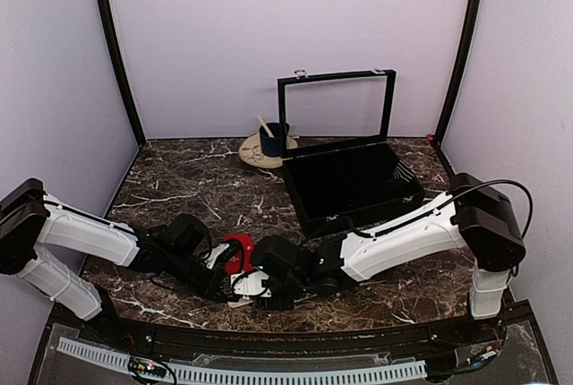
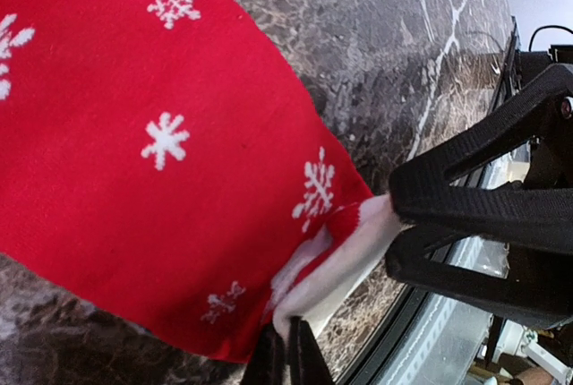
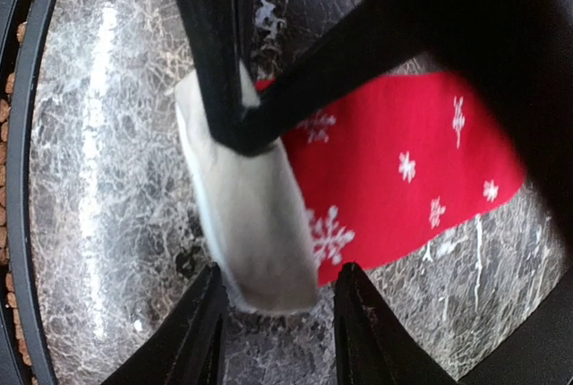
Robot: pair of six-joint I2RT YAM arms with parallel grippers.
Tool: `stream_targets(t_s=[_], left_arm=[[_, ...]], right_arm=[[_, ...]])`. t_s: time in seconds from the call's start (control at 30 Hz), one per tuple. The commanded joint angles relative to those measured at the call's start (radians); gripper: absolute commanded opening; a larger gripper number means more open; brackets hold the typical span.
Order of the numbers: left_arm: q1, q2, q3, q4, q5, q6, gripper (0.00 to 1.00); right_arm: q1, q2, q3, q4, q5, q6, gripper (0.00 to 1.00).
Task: Roll the socks
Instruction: Roll the sock at the center of the board.
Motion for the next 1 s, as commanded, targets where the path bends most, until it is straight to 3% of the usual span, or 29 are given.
stream_targets(t_s=[0.0, 0.97], left_arm=[[0.012, 0.04, 0.02, -0.067, 0.069, 0.06, 0.0], [0.088, 0.187, 0.175, -0.187, 0.195, 0.194, 0.0]], right_arm=[[0.008, 0.03, 0.05, 0.016, 0.016, -0.053, 0.39], [0.01, 0.05, 0.03, -0.088, -0.072, -0.031, 0.37]])
